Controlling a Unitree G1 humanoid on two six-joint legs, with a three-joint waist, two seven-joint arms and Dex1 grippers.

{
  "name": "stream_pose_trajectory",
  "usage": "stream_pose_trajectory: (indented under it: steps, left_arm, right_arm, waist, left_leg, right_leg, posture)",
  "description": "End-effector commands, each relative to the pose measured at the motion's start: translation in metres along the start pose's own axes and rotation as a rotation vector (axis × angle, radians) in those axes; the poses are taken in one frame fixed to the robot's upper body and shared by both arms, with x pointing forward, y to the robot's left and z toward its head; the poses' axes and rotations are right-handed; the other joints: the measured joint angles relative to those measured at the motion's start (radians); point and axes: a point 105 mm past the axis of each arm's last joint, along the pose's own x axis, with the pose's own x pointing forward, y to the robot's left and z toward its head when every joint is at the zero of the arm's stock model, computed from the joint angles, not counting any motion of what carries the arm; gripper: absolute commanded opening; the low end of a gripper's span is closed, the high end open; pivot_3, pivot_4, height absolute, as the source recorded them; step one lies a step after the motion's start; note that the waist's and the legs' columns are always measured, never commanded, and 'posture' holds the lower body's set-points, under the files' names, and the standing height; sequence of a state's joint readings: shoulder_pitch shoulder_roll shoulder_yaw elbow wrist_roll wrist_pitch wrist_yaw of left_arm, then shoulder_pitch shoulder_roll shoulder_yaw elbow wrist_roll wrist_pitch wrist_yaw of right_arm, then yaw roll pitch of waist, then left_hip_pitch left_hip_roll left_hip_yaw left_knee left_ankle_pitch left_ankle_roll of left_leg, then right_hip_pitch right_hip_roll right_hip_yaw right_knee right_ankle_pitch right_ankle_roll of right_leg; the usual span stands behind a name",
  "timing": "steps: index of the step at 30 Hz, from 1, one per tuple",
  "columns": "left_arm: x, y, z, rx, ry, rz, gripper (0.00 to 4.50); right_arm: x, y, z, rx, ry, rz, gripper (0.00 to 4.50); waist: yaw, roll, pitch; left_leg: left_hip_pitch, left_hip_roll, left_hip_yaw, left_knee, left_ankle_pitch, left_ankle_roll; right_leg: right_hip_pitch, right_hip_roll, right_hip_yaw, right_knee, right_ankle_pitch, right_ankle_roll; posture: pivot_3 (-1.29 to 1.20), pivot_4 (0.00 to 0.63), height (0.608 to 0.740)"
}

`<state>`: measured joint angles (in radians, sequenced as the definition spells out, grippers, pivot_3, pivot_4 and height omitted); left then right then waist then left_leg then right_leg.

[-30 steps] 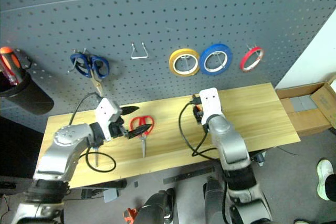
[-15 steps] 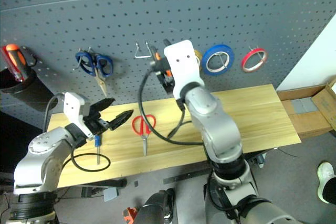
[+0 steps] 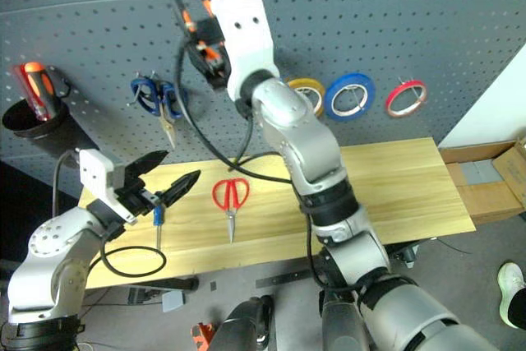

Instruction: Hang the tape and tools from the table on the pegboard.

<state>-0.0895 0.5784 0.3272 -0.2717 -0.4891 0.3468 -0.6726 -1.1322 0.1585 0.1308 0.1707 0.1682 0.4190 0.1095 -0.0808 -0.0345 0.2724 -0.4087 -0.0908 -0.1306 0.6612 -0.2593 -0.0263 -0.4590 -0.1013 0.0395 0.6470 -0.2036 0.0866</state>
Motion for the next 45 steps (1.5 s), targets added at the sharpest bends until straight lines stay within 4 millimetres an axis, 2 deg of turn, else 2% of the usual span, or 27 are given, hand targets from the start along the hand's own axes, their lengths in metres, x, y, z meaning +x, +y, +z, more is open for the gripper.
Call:
stream_pose_trajectory:
  steps: [1,8,14,21,29,36,41,45]
  left_arm:
    - [-0.001,0.000,0.023,0.032,-0.086,0.014,4.50]
    - [0.005,-0.004,0.028,0.049,-0.099,0.010,4.50]
    - [0.013,-0.003,0.033,0.065,-0.118,0.013,4.50]
    - [0.019,-0.006,0.037,0.062,-0.140,0.020,4.50]
    - [0.018,-0.010,0.041,0.055,-0.148,0.022,4.50]
    - [0.025,-0.009,0.042,0.052,-0.146,0.009,4.50]
    - [0.030,-0.013,0.041,0.050,-0.146,-0.009,4.50]
    - [0.030,-0.012,0.041,0.056,-0.147,-0.005,4.50]
  right_arm:
    - [0.014,0.044,0.045,0.062,-0.245,0.109,2.77]
    - [0.020,0.046,0.039,0.031,-0.415,0.096,2.77]
    - [0.025,0.040,0.024,-0.054,-0.453,0.065,2.77]
    - [0.032,0.036,0.021,-0.075,-0.444,0.069,2.77]
    - [0.033,0.031,0.007,-0.096,-0.401,0.067,2.77]
    - [0.029,0.011,-0.018,-0.148,-0.314,0.019,2.77]
    - [0.024,-0.005,-0.027,-0.197,-0.287,-0.038,2.77]
    - [0.022,-0.010,-0.030,-0.197,-0.284,-0.074,2.77]
  waist:
    - [0.002,-0.002,-0.002]
    - [0.013,-0.004,-0.016]
    - [0.030,-0.005,-0.018]
    - [0.047,-0.004,-0.018]
    - [0.054,-0.004,-0.017]
    - [0.055,-0.003,-0.016]
    - [0.056,-0.003,-0.016]
    - [0.055,-0.002,-0.016]
  left_leg:
    - [0.000,0.000,0.000,0.000,0.000,0.000]
    - [0.000,0.000,0.000,0.000,0.001,-0.002]
    - [0.001,0.003,-0.001,0.000,0.002,-0.004]
    - [0.002,0.014,0.000,-0.001,0.002,-0.009]
    - [0.004,0.015,0.000,-0.001,0.001,-0.010]
    - [0.004,0.015,0.000,-0.001,0.001,-0.010]
    - [0.005,0.015,0.000,-0.002,0.001,-0.010]
    - [0.005,0.015,0.000,-0.002,0.001,-0.010]
  right_leg:
    - [0.000,0.000,0.000,0.000,0.000,0.000]
    - [0.000,0.001,0.000,0.000,0.000,0.000]
    - [0.000,0.005,0.000,0.001,0.001,-0.002]
    - [0.000,0.015,0.000,0.000,0.003,-0.006]
    - [0.001,0.016,0.000,0.001,0.003,-0.007]
    - [0.001,0.016,0.000,0.001,0.003,-0.007]
    - [0.002,0.016,0.000,0.001,0.003,-0.007]
    - [0.002,0.016,0.000,0.001,0.003,-0.007]
  posture:
    - [0.08,0.169,0.740]
    - [0.12,0.159,0.740]
    - [0.15,0.165,0.740]
    - [0.18,0.184,0.740]
    - [0.21,0.230,0.740]
    - [0.21,0.264,0.740]
    - [0.21,0.273,0.740]
    - [0.21,0.275,0.740]
